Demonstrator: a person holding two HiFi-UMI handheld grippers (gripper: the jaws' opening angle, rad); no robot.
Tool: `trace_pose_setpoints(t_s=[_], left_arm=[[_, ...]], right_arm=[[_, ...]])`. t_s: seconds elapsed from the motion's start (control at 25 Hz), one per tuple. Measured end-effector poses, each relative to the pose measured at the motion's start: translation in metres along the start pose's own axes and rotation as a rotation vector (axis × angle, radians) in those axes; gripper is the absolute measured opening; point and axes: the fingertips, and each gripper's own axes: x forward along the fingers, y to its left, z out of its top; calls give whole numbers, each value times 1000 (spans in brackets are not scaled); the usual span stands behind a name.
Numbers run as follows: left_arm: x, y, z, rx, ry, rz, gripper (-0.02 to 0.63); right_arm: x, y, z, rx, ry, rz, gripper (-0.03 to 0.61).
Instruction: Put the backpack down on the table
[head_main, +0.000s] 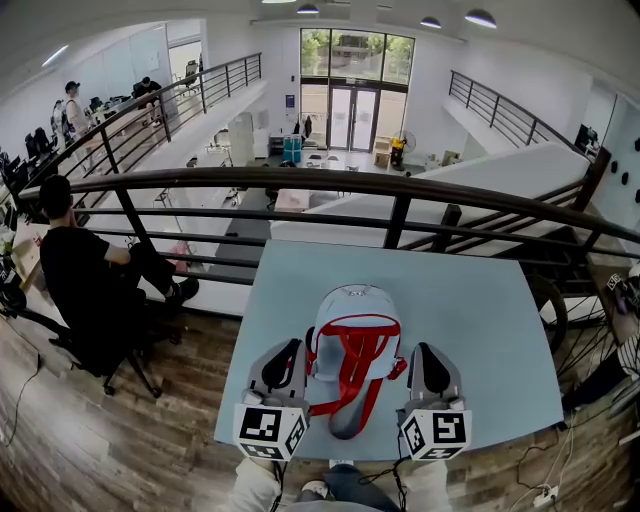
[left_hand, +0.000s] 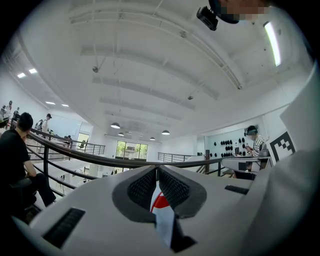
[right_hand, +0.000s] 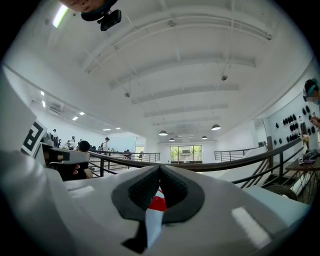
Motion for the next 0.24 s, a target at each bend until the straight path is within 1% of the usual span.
trace_pose_setpoints(t_s=[0.24], left_arm=[[3, -4, -6, 1, 9, 2, 23]], right_arm=[[0, -4, -5, -3, 10, 5, 12]])
